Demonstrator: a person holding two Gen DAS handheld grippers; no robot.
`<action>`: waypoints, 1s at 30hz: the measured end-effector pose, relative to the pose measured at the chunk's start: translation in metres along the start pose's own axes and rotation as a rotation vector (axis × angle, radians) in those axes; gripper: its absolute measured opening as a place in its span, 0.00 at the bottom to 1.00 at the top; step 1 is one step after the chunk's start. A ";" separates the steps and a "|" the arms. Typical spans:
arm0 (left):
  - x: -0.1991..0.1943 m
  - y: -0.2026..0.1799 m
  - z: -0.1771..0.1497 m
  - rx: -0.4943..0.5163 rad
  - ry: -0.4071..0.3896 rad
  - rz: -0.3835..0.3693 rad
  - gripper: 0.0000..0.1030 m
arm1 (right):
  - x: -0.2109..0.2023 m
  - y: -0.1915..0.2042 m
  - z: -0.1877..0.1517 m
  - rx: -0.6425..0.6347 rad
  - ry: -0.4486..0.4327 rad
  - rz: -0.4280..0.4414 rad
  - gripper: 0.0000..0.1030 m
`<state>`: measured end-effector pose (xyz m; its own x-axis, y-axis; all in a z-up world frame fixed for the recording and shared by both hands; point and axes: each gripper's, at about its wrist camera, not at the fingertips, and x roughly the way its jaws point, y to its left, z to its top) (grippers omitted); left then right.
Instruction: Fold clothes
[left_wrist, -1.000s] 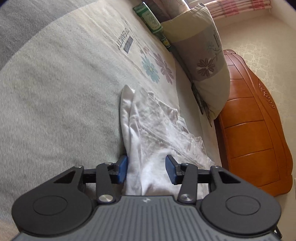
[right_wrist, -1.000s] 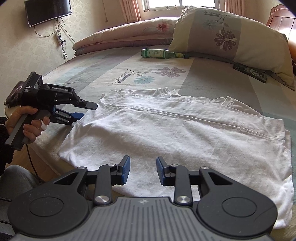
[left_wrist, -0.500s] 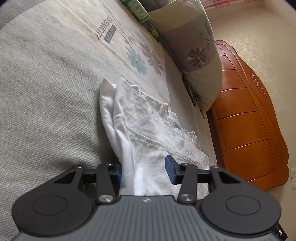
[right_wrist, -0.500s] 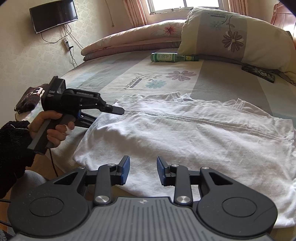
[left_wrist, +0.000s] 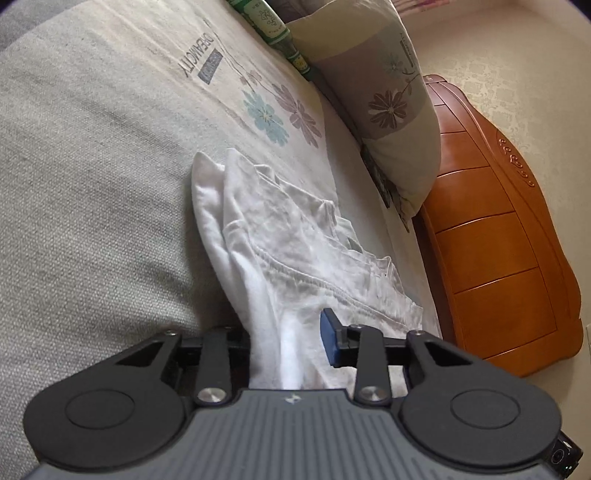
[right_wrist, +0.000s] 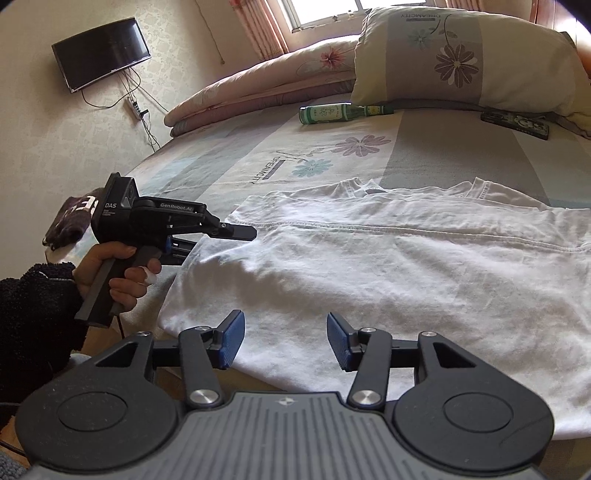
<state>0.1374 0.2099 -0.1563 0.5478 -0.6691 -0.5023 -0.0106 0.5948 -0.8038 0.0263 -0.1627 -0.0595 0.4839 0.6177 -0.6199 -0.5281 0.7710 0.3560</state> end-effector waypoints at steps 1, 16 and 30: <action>-0.001 0.001 -0.002 -0.007 -0.004 -0.006 0.29 | 0.000 -0.001 0.000 0.009 -0.002 0.009 0.55; 0.012 0.012 0.001 -0.010 0.063 -0.037 0.11 | 0.007 -0.006 -0.001 0.043 0.011 0.024 0.59; 0.021 0.005 0.013 0.023 0.101 -0.018 0.11 | 0.015 -0.011 -0.001 0.080 0.022 0.026 0.59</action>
<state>0.1600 0.2046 -0.1667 0.4605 -0.7207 -0.5182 0.0186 0.5915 -0.8061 0.0389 -0.1623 -0.0732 0.4549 0.6344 -0.6249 -0.4826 0.7654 0.4258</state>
